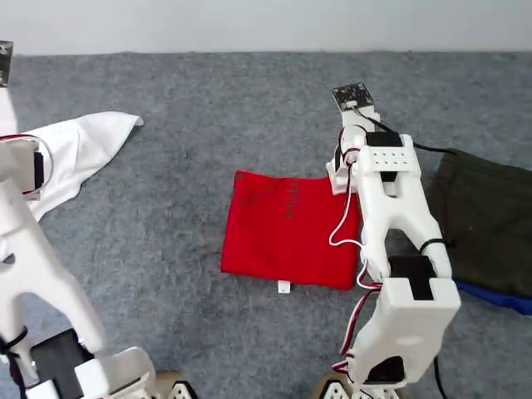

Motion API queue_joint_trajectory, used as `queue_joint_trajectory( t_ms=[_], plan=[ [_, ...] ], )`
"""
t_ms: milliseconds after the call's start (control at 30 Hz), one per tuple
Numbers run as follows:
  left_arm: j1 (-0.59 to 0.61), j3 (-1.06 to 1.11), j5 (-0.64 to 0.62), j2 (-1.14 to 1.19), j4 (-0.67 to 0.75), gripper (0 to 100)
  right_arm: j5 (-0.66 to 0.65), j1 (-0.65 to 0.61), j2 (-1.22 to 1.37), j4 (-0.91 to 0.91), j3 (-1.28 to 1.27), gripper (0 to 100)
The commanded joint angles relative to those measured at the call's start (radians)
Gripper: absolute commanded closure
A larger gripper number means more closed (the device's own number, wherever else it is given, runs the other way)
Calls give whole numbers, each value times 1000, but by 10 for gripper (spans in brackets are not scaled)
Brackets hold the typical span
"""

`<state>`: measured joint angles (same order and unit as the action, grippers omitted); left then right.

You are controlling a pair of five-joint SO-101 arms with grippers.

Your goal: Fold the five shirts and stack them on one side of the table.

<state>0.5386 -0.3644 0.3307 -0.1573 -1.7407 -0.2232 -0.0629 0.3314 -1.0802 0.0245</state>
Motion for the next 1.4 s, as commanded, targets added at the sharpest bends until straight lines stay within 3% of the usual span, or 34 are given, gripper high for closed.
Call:
queue_joint_trajectory(
  t_ms=[0,300,433,533,633,900,1100,1367],
  plan=[
    [3,-5,11,-28,-11,987,-52,-7,12,39,104,990],
    [3,-5,11,-28,-11,987,-54,-7,90,-81,273,972],
    [3,-5,11,-28,-11,987,-46,-7,85,-248,331,818],
    [3,-5,11,-28,-11,987,43,-7,87,-384,348,710],
    [2,-4,11,-26,-11,987,114,-16,94,-478,348,669],
    [0,-4,11,-26,-11,987,175,-122,176,-541,336,670],
    [3,-4,11,-32,-11,987,226,-124,355,-529,342,672],
    [3,-2,9,-26,-11,987,218,-113,423,-499,342,898]
  ],
)
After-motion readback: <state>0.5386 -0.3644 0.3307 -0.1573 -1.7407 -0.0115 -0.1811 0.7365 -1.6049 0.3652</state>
